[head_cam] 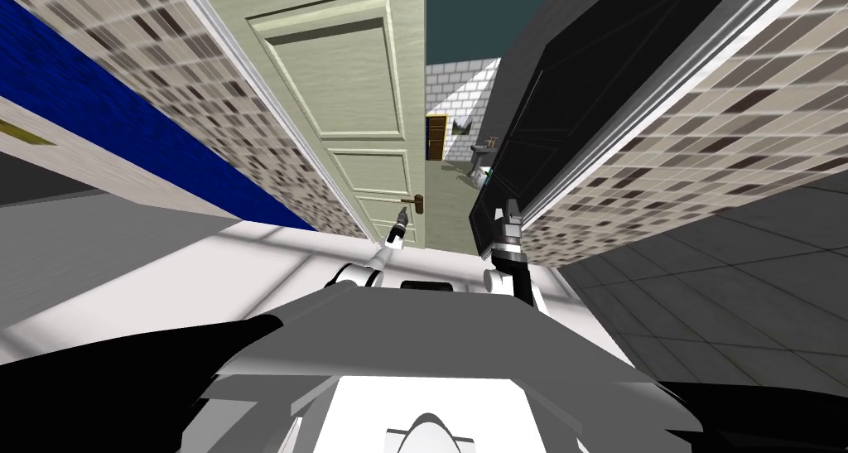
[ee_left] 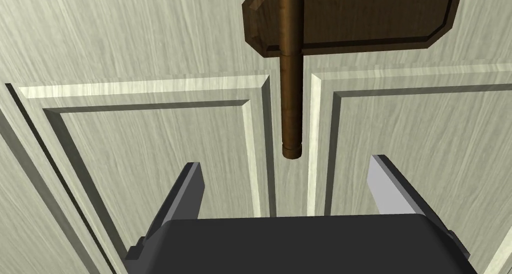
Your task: Push the door open
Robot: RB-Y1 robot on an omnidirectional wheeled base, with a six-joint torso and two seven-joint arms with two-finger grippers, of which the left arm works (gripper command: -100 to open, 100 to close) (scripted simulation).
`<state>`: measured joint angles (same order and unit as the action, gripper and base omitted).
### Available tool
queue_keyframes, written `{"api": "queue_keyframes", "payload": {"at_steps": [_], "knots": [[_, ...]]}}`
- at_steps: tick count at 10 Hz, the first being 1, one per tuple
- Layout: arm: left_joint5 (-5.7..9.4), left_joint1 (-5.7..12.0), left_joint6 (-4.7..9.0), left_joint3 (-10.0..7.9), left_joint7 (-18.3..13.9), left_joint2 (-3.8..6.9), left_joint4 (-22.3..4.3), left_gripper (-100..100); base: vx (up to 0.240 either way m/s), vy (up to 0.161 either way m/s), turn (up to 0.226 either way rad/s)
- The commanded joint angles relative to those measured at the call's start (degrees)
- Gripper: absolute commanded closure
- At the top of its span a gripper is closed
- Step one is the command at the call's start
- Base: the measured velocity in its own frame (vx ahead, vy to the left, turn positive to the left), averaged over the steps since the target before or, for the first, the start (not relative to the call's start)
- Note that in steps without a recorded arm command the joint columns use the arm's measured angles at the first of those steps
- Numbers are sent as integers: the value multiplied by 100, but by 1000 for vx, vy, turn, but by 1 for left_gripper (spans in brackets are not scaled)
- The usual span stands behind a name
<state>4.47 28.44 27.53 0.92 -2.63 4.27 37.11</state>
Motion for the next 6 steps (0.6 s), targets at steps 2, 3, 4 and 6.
{"api": "queue_keyframes", "payload": {"at_steps": [2,3,4,6], "knots": [[-1,159,27,-1,3,-18,-288,-100,54,8,-4],[-2,195,22,0,4,-23,-350,-100,51,4,-6],[-2,159,11,-1,8,-23,-284,-100,23,1,-1],[5,170,16,-23,15,7,-309,-100,176,-32,-25]]}}
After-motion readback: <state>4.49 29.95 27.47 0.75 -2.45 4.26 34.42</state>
